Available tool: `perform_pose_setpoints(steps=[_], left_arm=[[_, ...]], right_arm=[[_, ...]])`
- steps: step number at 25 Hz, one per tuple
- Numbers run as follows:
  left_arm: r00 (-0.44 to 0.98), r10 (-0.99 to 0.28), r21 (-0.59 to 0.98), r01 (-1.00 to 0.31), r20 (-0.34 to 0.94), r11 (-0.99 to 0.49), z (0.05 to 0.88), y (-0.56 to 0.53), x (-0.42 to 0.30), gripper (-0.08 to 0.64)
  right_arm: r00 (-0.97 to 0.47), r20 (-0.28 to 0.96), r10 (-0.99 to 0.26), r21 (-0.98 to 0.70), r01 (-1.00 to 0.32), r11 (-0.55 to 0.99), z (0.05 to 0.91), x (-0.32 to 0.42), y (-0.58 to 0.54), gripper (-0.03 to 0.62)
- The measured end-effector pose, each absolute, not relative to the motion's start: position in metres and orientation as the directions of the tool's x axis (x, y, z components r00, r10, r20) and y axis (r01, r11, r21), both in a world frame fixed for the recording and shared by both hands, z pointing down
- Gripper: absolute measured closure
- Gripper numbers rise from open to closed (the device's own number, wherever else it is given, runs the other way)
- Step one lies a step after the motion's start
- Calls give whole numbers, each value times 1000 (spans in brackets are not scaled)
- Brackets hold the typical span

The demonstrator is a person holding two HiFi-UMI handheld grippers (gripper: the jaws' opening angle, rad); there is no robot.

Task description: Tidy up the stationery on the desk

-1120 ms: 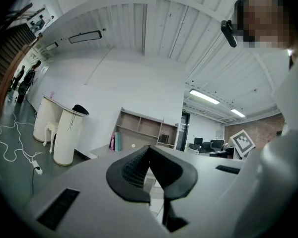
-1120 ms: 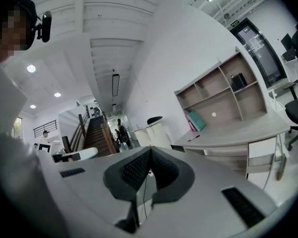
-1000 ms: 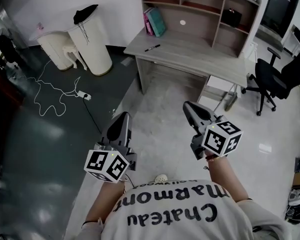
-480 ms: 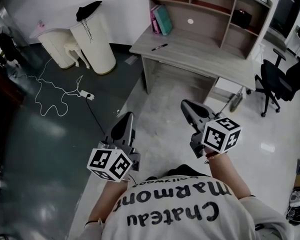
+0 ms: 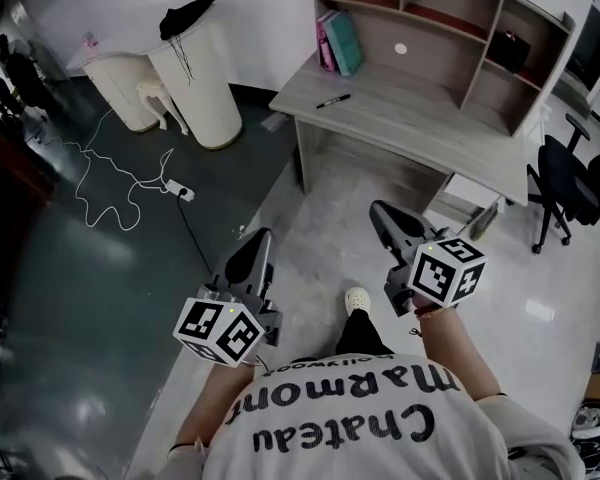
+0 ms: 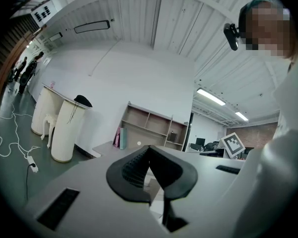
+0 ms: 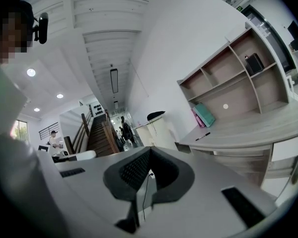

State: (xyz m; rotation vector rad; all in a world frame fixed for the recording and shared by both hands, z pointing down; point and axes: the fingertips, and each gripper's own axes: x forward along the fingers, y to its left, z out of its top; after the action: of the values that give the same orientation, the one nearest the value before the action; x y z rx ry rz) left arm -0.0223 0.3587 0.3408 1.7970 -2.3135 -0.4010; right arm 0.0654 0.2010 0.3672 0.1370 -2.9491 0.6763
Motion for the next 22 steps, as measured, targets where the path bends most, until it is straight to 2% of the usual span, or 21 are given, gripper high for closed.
perform_pose_setpoints(steps=[22], left_arm=[[-327,-944,335,-895,-45,294,320,191,-124,546]], right_arm=[[-991,118,62,-422,6,907,340,-60,33,581]])
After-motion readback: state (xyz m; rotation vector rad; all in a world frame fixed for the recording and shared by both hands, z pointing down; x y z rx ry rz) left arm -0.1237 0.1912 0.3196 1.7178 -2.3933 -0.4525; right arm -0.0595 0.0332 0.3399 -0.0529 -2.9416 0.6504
